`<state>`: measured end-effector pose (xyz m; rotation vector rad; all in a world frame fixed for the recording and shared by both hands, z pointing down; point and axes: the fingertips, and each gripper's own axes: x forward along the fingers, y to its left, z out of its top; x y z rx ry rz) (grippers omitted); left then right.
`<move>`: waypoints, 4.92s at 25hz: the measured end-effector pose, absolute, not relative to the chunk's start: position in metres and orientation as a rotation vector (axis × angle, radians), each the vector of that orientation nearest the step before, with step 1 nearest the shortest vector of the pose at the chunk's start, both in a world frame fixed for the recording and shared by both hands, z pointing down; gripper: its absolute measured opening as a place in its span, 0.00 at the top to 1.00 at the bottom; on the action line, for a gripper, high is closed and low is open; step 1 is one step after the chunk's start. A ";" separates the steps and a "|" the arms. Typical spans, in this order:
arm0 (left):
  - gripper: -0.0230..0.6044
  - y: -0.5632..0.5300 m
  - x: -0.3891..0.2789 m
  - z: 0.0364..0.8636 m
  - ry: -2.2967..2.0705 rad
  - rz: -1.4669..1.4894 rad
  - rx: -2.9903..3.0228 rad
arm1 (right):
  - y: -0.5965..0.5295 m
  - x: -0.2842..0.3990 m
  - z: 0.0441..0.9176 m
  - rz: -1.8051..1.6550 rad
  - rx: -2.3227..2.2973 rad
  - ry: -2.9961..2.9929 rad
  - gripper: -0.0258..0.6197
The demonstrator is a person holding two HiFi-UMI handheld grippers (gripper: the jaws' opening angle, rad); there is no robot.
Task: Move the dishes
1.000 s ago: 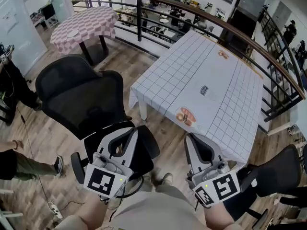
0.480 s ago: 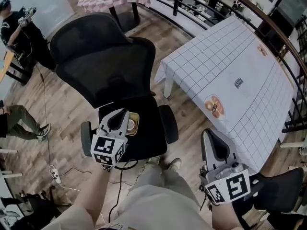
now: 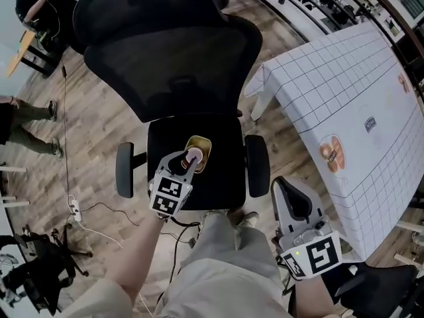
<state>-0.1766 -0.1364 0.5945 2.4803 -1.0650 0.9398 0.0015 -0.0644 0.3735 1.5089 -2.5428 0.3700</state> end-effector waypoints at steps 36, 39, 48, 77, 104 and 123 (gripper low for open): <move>0.92 -0.120 -0.197 0.846 -0.651 1.746 2.411 | -0.125 -0.094 0.562 0.622 1.203 -2.715 0.92; 0.92 -0.120 -0.179 0.812 -0.682 1.592 2.422 | -0.120 -0.082 0.549 0.592 1.244 -2.709 0.92; 0.92 -0.133 -0.107 0.652 -0.821 1.257 2.742 | -0.094 -0.040 0.496 0.325 1.388 -2.570 0.92; 0.92 -0.011 0.075 0.139 -0.535 0.120 3.232 | 0.063 0.154 0.117 -0.205 2.257 -2.364 0.92; 0.92 0.039 0.216 0.217 0.008 0.668 3.508 | 0.132 0.259 0.170 0.027 2.556 -1.953 0.92; 0.92 0.085 0.373 0.415 0.635 1.465 3.380 | 0.190 0.354 0.255 0.245 2.684 -1.601 0.92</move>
